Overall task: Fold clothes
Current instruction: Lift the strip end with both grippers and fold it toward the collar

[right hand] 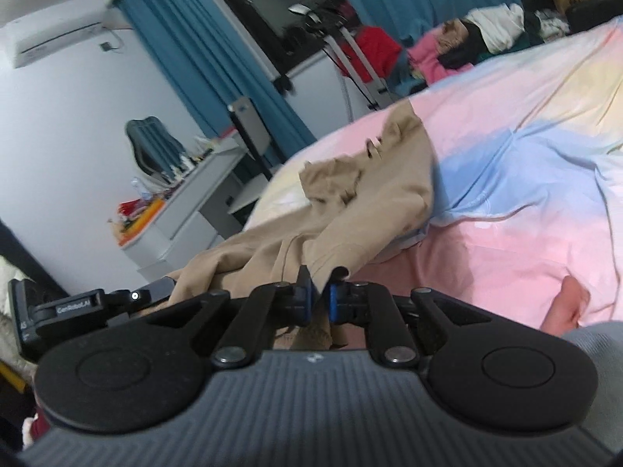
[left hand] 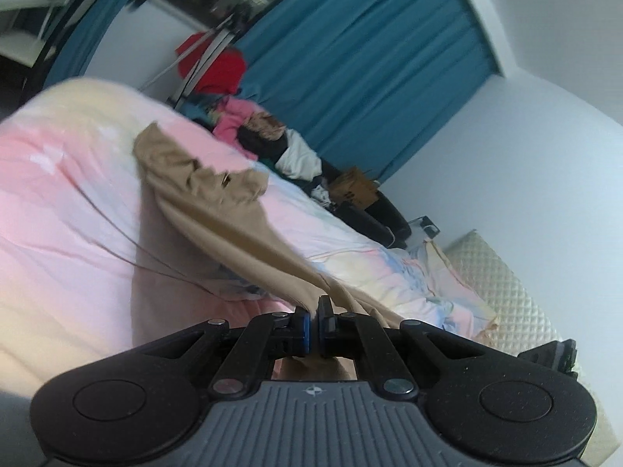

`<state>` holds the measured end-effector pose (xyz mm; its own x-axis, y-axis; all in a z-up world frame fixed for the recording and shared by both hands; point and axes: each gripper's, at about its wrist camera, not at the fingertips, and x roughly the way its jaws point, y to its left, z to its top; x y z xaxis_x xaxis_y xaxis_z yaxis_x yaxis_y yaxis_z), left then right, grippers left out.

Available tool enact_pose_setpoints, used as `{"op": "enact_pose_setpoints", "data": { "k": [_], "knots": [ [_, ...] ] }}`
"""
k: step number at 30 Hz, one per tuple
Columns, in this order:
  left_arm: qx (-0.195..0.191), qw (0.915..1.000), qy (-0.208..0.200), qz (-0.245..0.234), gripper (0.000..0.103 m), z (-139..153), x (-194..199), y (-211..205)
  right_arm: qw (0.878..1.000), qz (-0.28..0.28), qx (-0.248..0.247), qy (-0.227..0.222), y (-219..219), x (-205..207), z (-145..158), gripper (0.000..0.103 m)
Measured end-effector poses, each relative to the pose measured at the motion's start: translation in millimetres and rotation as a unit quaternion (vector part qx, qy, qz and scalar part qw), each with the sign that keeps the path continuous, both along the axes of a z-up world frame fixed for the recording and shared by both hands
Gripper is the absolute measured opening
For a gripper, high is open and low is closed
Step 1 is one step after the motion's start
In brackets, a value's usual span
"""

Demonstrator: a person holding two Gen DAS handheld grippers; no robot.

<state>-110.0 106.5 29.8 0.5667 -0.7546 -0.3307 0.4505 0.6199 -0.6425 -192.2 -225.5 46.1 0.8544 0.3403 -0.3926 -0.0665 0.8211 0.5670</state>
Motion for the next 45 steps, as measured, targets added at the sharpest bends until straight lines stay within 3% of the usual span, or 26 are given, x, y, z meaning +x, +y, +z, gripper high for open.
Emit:
{"op": "enact_pose_setpoints", "data": {
  "k": [3,7,14,19,26,29,33,40,42,45],
  "knots": [
    [0.0,0.9999,-0.01,0.01,0.004,13.0,-5.0,-3.9,1.0,-0.005,-0.002,-0.016,-0.5,1.8,10.2,0.012],
    [0.022,0.9987,-0.032,0.034,0.004,26.6,17.4,-11.3,0.999,-0.02,-0.01,-0.026,-0.8,41.8,17.8,0.012],
    [0.091,0.9919,-0.051,0.073,0.004,35.3,104.1,-41.5,0.998,-0.052,-0.038,-0.011,-0.8,146.1,13.3,0.012],
    [0.143,0.9854,-0.041,0.084,0.004,4.1,173.4,-65.7,0.996,-0.068,-0.061,0.024,-0.5,219.0,-20.2,0.012],
    [0.212,0.9735,-0.005,0.086,0.005,-74.2,242.8,-87.4,0.989,-0.064,-0.1,0.086,6.1,287.6,-89.3,0.012],
    [0.246,0.9656,0.007,0.085,0.007,-106.0,263.0,-95.6,0.983,-0.06,-0.126,0.117,13.2,303.2,-111.2,0.013],
    [0.26,0.9622,0.016,0.08,0.009,-126.6,275.2,-98.5,0.98,-0.053,-0.13,0.142,13.9,314.9,-128.4,0.013],
    [0.264,0.9605,-0.006,0.089,0.013,-114.3,262.5,-94.9,0.979,-0.055,-0.146,0.133,18.7,308.4,-122.1,0.016],
    [0.268,0.9589,-0.019,0.091,0.031,-104.7,251.3,-96.2,0.979,-0.057,-0.155,0.123,20.9,303.3,-115.1,0.02],
    [0.28,0.9537,-0.057,0.095,0.043,-85.8,230.5,-100.9,0.98,-0.068,-0.168,0.087,22.4,288.8,-98.2,0.048]
  ]
}}
